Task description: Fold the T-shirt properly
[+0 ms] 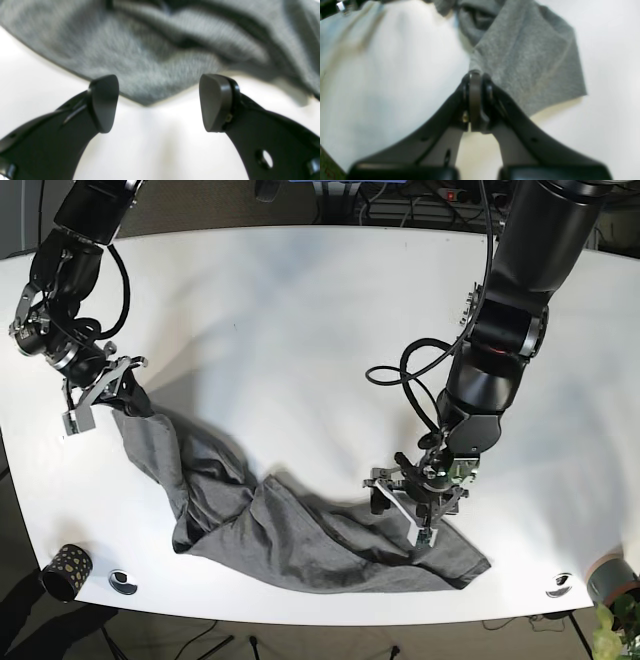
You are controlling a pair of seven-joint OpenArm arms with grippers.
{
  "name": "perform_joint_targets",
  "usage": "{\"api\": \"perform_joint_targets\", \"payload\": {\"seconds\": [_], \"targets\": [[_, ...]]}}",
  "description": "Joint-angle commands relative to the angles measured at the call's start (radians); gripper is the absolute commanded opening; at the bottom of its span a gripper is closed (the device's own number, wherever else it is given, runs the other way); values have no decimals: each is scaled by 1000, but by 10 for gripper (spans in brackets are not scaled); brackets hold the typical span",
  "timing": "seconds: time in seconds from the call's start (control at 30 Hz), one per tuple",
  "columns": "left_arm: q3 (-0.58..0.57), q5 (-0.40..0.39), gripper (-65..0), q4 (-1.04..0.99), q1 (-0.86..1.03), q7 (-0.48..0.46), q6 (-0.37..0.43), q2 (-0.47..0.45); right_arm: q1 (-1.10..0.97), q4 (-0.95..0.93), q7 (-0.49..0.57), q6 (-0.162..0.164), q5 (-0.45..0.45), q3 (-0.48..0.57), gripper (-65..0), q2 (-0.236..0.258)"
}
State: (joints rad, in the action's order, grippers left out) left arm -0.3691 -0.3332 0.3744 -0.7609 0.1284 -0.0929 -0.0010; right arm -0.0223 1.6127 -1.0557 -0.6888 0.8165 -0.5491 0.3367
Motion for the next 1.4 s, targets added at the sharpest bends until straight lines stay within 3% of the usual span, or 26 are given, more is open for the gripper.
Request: {"api": "perform_joint_targets", "payload": {"seconds": [0.0,0.13,0.3,0.47,0.8,1.03,1.27,1.3,1.37], "targets": [[-34,-5,-178,-51,-76,-74,26,25,-8,48,24,-9,24,-4,-650,8],[-67,-7,-178,-122,-101,-86,63,49,-54,79,24,-9,27,-4,-650,-20],[-66,-10,-185,-45,-98,-78,65,42,-74,110,24,-9,24,-2,-650,-49],[-54,-11,-185,140,-44,-2,66,-50,-117,171,24,-9,25,27,-650,-55],[107,-7,-185,556,137,176,65,-192,-417,390,24,-9,31,25,-650,-54],[117,-5,-185,739,263,188,65,-284,-563,393,24,-9,53,-98,-650,-84],[117,-5,-185,829,346,201,65,-324,-489,390,24,-9,51,-114,-650,-80],[117,-7,-185,835,353,202,65,-324,-471,390,22,-9,51,-113,-645,-80],[118,-8,-185,837,360,202,65,-327,-436,390,22,-9,50,-113,-537,-80]]}}
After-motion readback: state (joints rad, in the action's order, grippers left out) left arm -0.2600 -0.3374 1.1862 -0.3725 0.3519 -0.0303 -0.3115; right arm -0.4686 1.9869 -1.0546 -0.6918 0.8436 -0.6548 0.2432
